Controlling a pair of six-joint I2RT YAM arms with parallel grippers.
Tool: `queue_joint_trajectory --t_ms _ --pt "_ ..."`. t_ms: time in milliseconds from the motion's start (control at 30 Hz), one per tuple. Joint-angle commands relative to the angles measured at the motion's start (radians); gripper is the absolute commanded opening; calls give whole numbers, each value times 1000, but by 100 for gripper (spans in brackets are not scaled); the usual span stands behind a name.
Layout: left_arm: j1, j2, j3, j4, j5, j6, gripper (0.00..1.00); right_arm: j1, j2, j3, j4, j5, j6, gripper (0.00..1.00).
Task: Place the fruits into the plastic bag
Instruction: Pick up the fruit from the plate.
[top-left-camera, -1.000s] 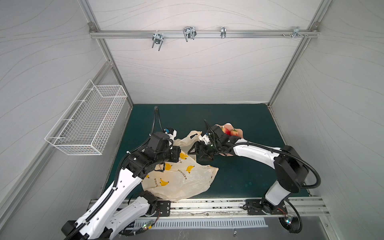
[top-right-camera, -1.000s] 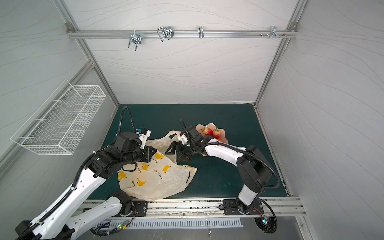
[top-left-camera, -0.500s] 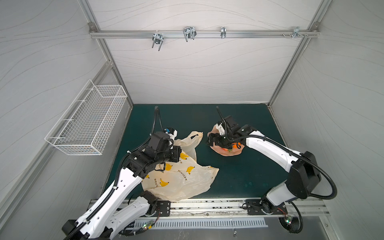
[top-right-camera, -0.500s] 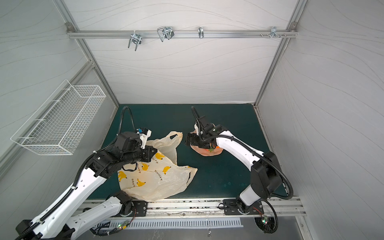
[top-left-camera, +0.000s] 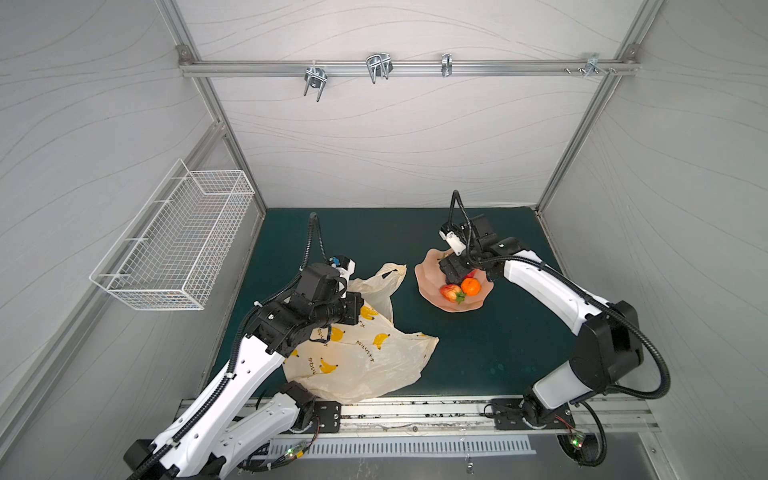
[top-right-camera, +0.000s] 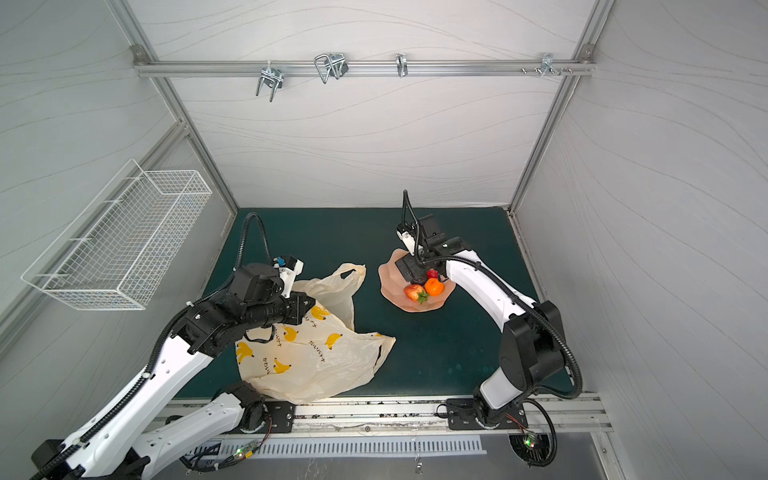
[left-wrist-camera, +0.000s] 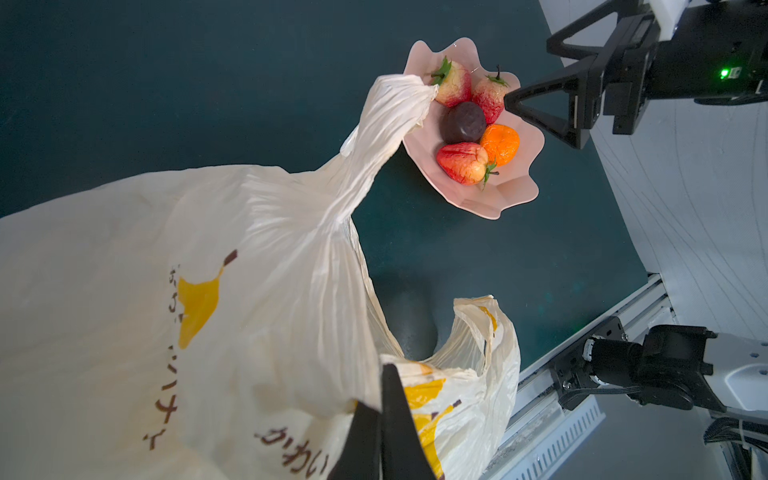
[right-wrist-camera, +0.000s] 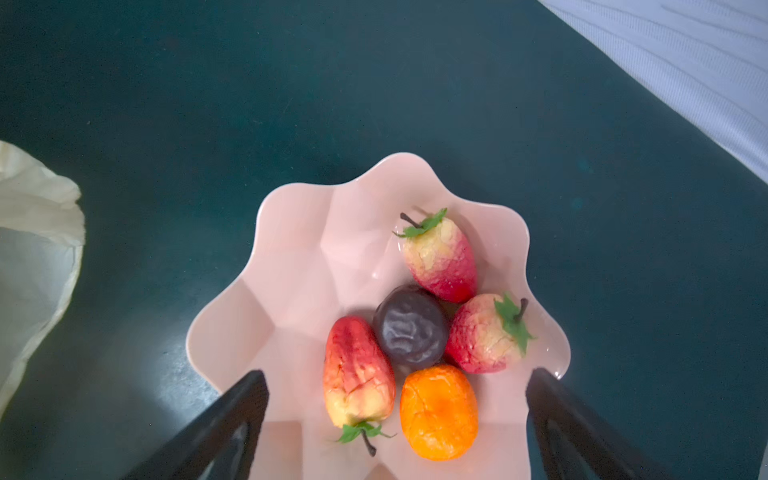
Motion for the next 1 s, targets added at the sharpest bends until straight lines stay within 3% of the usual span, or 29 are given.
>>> queue_joint_trajectory --t_ms 0,567,967 --pt "-4 -16 39 24 5 2 0 -12 50 0 55 -66 -195 97" --pt "-4 12 66 5 0 2 0 -88 297 162 -9 -125 -166 89" --pt "-5 27 89 -13 -2 2 0 -91 391 169 39 -44 -152 88"
